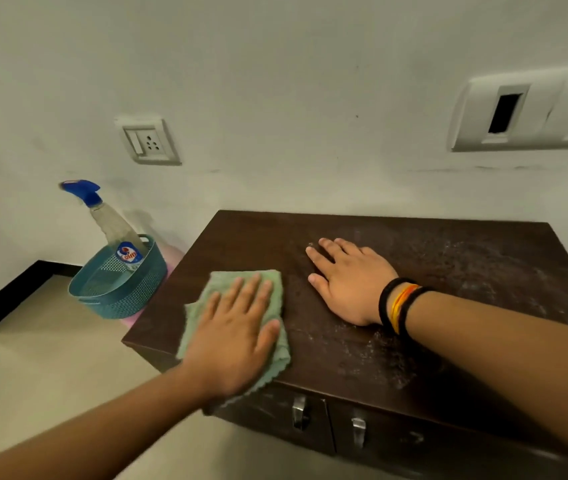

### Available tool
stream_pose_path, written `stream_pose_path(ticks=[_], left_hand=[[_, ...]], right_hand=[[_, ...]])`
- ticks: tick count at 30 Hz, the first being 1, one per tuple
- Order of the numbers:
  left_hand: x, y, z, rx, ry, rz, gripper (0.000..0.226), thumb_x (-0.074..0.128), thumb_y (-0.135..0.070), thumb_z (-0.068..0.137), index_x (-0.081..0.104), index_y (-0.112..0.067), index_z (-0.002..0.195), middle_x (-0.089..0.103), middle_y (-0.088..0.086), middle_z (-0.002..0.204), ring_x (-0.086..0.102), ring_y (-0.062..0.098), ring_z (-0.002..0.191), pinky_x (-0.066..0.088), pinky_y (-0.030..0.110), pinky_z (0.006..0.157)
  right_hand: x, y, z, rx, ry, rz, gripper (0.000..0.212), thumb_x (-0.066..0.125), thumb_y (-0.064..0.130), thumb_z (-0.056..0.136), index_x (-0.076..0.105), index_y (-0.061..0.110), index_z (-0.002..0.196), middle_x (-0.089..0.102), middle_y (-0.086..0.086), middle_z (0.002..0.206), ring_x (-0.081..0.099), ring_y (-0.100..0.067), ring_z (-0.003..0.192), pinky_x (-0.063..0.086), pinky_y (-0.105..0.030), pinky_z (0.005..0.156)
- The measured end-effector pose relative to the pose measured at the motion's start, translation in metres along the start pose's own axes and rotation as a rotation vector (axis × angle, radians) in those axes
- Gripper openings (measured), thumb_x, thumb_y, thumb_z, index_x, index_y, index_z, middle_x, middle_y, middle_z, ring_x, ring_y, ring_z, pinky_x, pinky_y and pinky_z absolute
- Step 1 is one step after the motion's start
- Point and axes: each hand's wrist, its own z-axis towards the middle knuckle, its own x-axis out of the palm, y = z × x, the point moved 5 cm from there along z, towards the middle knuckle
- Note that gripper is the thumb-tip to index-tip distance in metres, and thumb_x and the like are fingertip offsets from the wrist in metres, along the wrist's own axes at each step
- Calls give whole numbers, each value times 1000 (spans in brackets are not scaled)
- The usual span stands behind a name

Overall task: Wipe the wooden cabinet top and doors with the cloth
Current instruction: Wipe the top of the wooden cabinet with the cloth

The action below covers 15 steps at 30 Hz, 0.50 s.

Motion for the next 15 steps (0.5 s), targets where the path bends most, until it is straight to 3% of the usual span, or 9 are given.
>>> stream_pose_path(ticks=[2, 3, 7, 9, 11, 12, 15], left_hand=[[0, -14, 24, 140, 5, -11, 64, 5, -61, 98, -6, -39, 157, -12, -13, 165, -12, 11, 152, -4, 42, 124], [-4, -3, 39, 118, 9, -27, 65, 5, -62, 97, -4, -40, 157, -9, -12, 167, -10, 11, 153, -3, 42, 124], [-6, 53, 15, -167, -18, 1, 82, -10, -70, 82, -7, -38, 157, -12, -9, 166, -9, 16, 154, -2, 45, 124], [-2, 13, -6, -89, -10, 22, 80, -10, -69, 82, -11, -39, 156, -18, -14, 161, -13, 15, 152, -4, 45, 124], [3, -12, 16, 89, -23, -9, 76, -6, -69, 85, -6, -42, 156, -12, -16, 164, -11, 13, 153, -4, 42, 124], [0, -3, 32, 85, -16, -33, 76, -4, -70, 86, -2, -42, 157, -7, -15, 166, -8, 12, 153, -4, 41, 124], [-13, 89, 25, -236, -71, -69, 81, -5, -72, 85, 2, -38, 158, 2, -7, 169, -1, 16, 154, 3, 46, 125]], right_hand=[[0, 3, 0, 19, -11, 0, 65, 10, 55, 101, 6, 27, 160, 10, -4, 168, 11, -26, 153, 20, -46, 120], [1, 5, -2, 23, -11, 0, 65, 10, 55, 101, 7, 27, 160, 11, -4, 168, 11, -26, 153, 20, -45, 120], [2, -2, -11, 30, -5, 11, 64, 9, 55, 102, 6, 28, 159, 10, -3, 168, 10, -25, 153, 18, -44, 121], [2, -6, -13, 35, -24, 12, 64, 10, 55, 102, 7, 28, 159, 10, -3, 168, 10, -25, 153, 18, -44, 121], [3, -5, -13, 35, -15, 6, 65, 11, 56, 102, 8, 26, 160, 11, -3, 168, 11, -25, 153, 19, -44, 121], [3, -5, -13, 38, -17, 7, 66, 11, 56, 101, 8, 25, 160, 11, -3, 168, 11, -25, 153, 19, -43, 121], [3, -12, -19, 58, -16, 19, 67, 11, 57, 101, 8, 24, 160, 11, -3, 168, 11, -24, 153, 18, -43, 121]])
